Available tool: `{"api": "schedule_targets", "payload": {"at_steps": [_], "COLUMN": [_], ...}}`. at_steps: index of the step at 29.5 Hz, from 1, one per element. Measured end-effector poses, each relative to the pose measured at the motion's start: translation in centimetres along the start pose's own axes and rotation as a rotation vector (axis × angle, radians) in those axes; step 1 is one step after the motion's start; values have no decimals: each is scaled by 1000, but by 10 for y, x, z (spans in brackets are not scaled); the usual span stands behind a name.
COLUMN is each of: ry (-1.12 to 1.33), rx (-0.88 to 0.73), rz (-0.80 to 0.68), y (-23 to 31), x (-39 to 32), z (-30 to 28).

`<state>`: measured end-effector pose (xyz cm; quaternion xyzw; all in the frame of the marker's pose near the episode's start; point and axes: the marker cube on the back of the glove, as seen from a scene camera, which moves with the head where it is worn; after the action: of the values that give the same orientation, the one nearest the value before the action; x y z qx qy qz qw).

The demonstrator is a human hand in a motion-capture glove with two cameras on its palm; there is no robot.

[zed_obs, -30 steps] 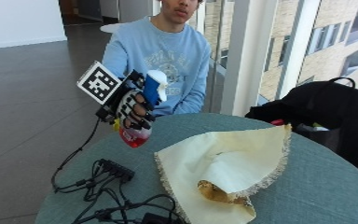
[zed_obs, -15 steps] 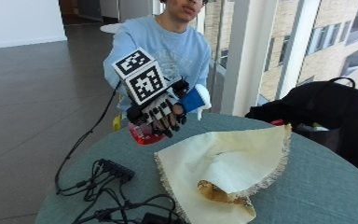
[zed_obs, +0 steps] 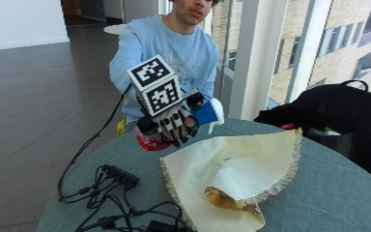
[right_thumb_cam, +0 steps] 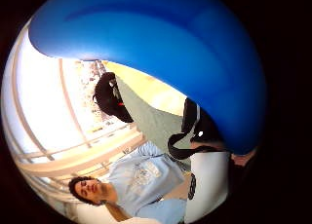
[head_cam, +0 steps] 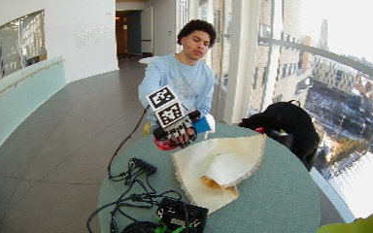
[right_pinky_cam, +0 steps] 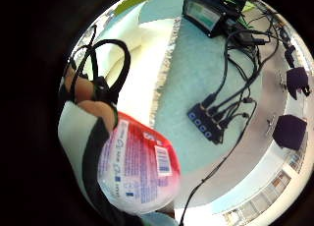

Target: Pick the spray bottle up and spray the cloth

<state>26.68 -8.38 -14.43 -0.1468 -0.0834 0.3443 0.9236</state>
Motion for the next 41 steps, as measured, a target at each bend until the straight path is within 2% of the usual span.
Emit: {"api": "schedule_targets", "payload": {"at_steps": [11,26,32,41], "ry": [21,1,-119,-389], "rx": [-48,-24,92,209], "rz": [8,-23,-187,-459], "y": [2,3,12,22], "x": [-2,-13,-52,-149], "z": [3,5,16,54]}}
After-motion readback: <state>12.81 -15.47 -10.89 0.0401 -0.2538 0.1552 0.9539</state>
